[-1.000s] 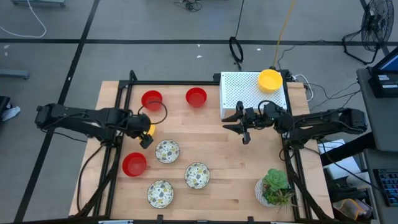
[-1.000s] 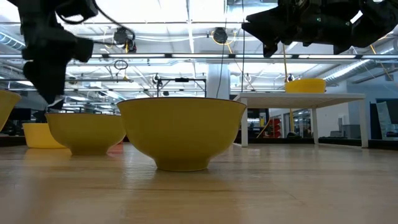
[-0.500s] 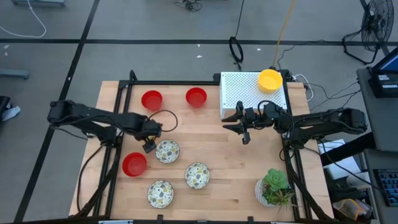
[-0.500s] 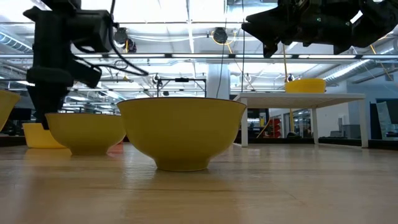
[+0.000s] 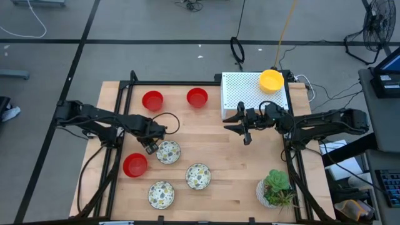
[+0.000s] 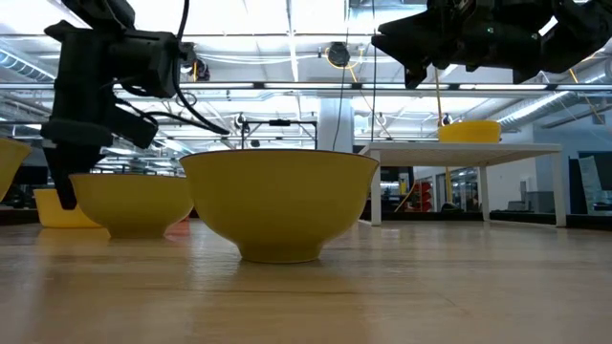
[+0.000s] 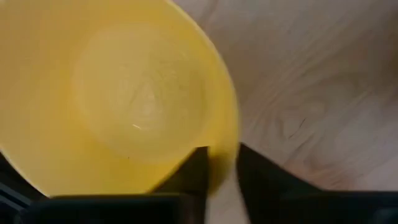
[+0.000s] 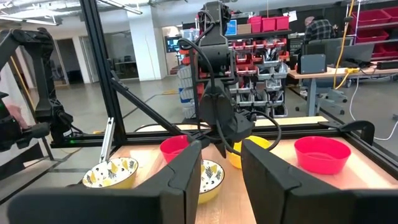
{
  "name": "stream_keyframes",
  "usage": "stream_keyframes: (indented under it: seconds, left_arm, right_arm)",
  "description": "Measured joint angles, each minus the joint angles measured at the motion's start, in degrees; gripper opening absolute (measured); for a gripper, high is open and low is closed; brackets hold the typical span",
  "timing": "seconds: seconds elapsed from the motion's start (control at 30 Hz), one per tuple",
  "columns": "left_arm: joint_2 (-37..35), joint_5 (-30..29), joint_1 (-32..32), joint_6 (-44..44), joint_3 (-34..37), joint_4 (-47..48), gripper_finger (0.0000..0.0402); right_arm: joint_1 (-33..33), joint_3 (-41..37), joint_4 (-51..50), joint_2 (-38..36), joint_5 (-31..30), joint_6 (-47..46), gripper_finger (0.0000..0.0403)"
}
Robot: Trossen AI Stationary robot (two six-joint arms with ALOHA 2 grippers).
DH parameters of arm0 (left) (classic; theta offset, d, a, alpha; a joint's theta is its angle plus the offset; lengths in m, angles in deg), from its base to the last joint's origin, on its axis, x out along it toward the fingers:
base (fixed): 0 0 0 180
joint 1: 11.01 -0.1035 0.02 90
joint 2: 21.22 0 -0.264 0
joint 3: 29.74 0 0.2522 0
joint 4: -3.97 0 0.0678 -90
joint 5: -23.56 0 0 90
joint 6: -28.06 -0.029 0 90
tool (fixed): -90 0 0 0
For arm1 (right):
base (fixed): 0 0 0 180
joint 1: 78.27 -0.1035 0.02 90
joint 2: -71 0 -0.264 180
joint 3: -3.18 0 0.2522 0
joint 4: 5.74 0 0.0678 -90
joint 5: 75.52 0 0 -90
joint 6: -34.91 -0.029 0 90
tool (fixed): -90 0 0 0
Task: Pick & Place Mini bowls
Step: Stack the yellow bowl on top of the yellow bowl on the shelf
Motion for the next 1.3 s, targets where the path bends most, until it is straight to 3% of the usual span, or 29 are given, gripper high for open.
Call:
stream_keyframes:
  seconds: [0.07, 0.37, 0.57, 0.7, 0.8, 1.0, 1.17, 1.3]
  left_arm:
    - [-0.02, 0.03, -0.01, -0.73, 0.0, 0.03, 0.0018]
    - [-0.01, 2.12, -0.04, -2.4, -2.84, 0.3, 0.0007]
    - [0.0, 2.12, -0.04, -7.9, -13.12, -0.2, 0.0006]
    - [-0.07, 2.63, -0.04, -12.42, -20.78, -6.31, 0.0011]
    - [-0.07, 7.25, 0.18, -16.66, -23.85, -16.69, 0.0008]
    - [2.63, 21.31, 2.12, -23.31, -24.17, -37.4, 0.001]
    - [9.05, 29.53, 4.52, -29.39, -24.11, -42.53, 0.0005]
    - [12.69, 33.65, 5.65, -34.97, -24.11, -46.27, 0.0012]
  right_arm:
    - [0.0, 0.0, -0.01, 0.0, 0.0, 0.0, 0.01]
    - [-0.31, 0.0, -0.55, 0.0, 2.38, 0.0, 0.01]
    - [-2.58, 0.27, -0.91, 0.0, 2.93, 0.0, 0.0105]
    - [-4.9, 3.83, -8.52, 0.0, 2.89, 0.17, 0.0117]
    - [-7.09, 8.88, -19.34, 0.33, 1.99, 2.78, 0.0126]
    - [-10.91, 18.94, -37.2, 3.51, -5.49, 12.57, 0.0138]
    - [-11.79, 22.45, -40.13, 6.23, -4.97, 16.4, 0.0142]
    - [-11.77, 22.63, -39.96, 8.3, 1.06, 16.96, 0.0142]
